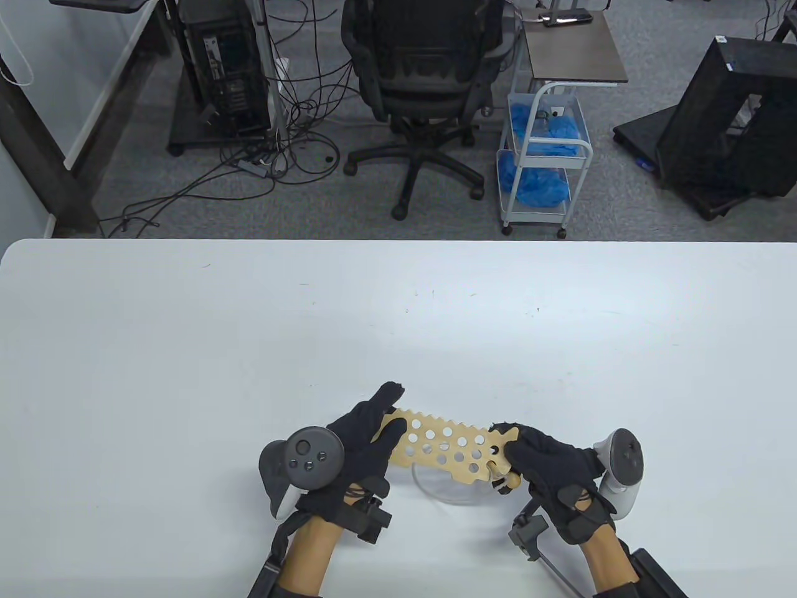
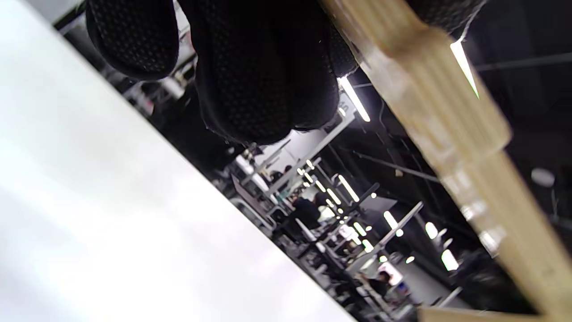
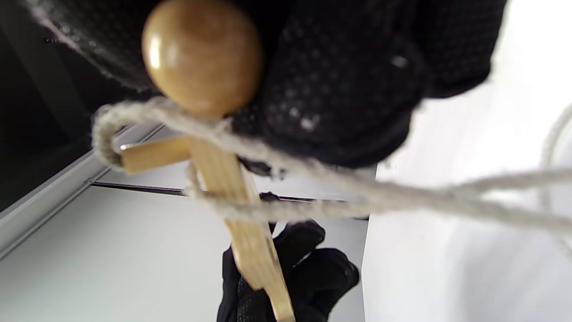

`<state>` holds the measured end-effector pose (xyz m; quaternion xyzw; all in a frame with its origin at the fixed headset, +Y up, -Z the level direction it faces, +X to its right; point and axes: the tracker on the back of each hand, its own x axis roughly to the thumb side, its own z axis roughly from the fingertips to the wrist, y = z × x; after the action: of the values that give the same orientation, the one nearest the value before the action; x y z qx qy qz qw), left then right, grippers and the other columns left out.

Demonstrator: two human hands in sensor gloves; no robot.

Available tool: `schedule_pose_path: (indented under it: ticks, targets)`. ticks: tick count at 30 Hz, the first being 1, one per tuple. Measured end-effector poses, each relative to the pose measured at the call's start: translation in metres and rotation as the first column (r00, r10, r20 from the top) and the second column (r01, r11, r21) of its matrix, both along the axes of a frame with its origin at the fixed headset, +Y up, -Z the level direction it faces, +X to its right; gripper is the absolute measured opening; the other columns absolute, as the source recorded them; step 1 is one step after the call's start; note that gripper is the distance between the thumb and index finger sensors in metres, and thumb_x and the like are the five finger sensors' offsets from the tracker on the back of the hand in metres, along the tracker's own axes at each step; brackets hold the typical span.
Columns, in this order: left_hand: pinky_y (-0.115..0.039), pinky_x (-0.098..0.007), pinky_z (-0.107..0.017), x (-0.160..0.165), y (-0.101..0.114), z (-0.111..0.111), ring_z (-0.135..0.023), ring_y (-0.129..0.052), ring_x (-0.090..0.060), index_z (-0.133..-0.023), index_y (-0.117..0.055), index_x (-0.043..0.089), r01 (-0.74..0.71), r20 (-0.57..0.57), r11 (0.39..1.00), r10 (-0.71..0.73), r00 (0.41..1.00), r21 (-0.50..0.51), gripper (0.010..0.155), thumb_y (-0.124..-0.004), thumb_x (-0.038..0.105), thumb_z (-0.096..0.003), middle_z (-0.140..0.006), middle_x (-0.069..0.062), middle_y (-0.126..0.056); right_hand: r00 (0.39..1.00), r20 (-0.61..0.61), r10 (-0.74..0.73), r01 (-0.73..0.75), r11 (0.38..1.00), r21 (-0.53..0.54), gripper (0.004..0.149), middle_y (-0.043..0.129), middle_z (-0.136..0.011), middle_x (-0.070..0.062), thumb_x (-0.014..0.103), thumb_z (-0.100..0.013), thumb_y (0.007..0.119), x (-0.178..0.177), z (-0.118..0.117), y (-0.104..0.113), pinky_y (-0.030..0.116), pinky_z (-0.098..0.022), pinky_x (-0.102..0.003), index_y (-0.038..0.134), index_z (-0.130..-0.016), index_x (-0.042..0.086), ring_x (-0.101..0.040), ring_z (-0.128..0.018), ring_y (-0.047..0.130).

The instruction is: Remove rope from all holes on crocodile lacing toy

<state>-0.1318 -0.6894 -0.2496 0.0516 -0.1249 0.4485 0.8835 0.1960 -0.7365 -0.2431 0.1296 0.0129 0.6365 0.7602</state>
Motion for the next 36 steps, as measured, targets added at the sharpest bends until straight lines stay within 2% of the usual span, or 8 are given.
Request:
schedule_pose_path:
  ticks: [2,4,8,14,15,20,26,36]
  targets:
    - [-0.085,-0.052,-0.054,-0.004,-0.003,-0.003,-0.035,-0.105,-0.009,-0.099,-0.078,0.028,-0.073,0.021,0.996,0.074,0.997,-0.047,0.054,-0.073,0.051,-0.0505,-0.064,0.004,-0.102,1.000,0.006,-0.002,0.002,1.000,-0.010,0.048,0.101,-0.048,-0.020,0.035,-0.042,0.086,0.000,0.000,-0.002,0.082,-0.036,-0.056,0.088,-0.077,0.002,-0.029,-0.026,0.102]
    - [-0.087,-0.049,-0.053,-0.008,-0.007,-0.007,-0.029,-0.105,-0.005,-0.095,-0.081,0.028,-0.160,0.065,0.981,0.168,0.984,-0.113,0.049,-0.073,0.050,-0.0510,-0.064,0.003,-0.101,1.000,0.028,0.002,-0.001,1.000,-0.017,0.048,0.102,-0.049,-0.018,0.037,-0.042,0.085,0.001,0.000,-0.003,0.082,-0.037,-0.056,0.089,-0.077,0.004,-0.029,-0.027,0.102]
    - [-0.088,-0.047,-0.053,-0.009,-0.009,-0.006,-0.027,-0.104,-0.003,-0.094,-0.081,0.027,-0.234,0.040,0.964,0.241,0.970,-0.130,0.049,-0.072,0.049,-0.0514,-0.064,0.004,-0.100,0.999,0.042,0.002,-0.002,1.000,0.000,0.049,0.099,-0.059,-0.020,0.040,-0.043,0.082,0.001,0.002,0.000,0.078,-0.040,-0.059,0.089,-0.078,0.006,-0.032,-0.035,0.100]
    - [-0.087,-0.046,-0.054,-0.012,-0.014,-0.007,-0.029,-0.104,-0.002,-0.095,-0.079,0.027,-0.334,0.024,0.927,0.343,0.939,-0.173,0.048,-0.070,0.049,-0.0528,-0.066,0.004,-0.099,0.999,0.043,0.010,-0.012,0.999,0.040,0.049,0.085,-0.080,-0.025,0.039,-0.044,0.081,0.004,0.002,0.004,0.071,-0.047,-0.063,0.085,-0.083,0.010,-0.040,-0.057,0.090]
    - [-0.087,-0.047,-0.055,-0.012,-0.015,-0.007,-0.029,-0.104,-0.003,-0.095,-0.079,0.027,-0.348,0.025,0.920,0.358,0.933,-0.179,0.048,-0.070,0.049,-0.0529,-0.066,0.004,-0.099,0.999,0.030,0.021,-0.022,0.998,0.056,0.049,0.079,-0.087,-0.026,0.038,-0.043,0.082,0.003,0.002,0.005,0.067,-0.049,-0.066,0.084,-0.084,0.011,-0.044,-0.066,0.083]
    - [-0.087,-0.047,-0.055,-0.011,-0.019,-0.008,-0.029,-0.104,-0.002,-0.095,-0.078,0.027,-0.385,0.042,0.897,0.403,0.914,-0.217,0.049,-0.069,0.049,-0.0533,-0.066,0.004,-0.099,0.998,-0.059,0.034,-0.027,0.992,0.121,0.051,0.061,-0.104,-0.023,0.035,-0.045,0.082,-0.004,0.004,0.009,0.049,-0.056,-0.075,0.077,-0.092,0.017,-0.056,-0.090,0.051]
    - [-0.086,-0.047,-0.056,-0.007,-0.020,-0.008,-0.030,-0.104,-0.002,-0.095,-0.078,0.027,-0.409,0.060,0.880,0.434,0.899,-0.243,0.049,-0.068,0.049,-0.0535,-0.066,0.004,-0.099,0.989,-0.143,-0.029,0.049,0.990,0.135,0.057,0.049,-0.110,-0.025,0.032,-0.042,0.076,-0.013,0.007,0.009,0.029,-0.057,-0.082,0.070,-0.097,0.016,-0.058,-0.097,0.028]
    - [-0.086,-0.047,-0.056,-0.005,-0.023,-0.008,-0.030,-0.104,-0.002,-0.096,-0.078,0.026,-0.425,0.062,0.864,0.456,0.888,-0.270,0.049,-0.068,0.049,-0.0537,-0.066,0.004,-0.099,0.973,-0.210,0.097,-0.056,0.980,0.190,0.054,0.050,-0.110,-0.023,0.039,-0.044,0.081,-0.019,0.008,0.011,0.023,-0.055,-0.083,0.075,-0.093,0.017,-0.057,-0.097,0.023]
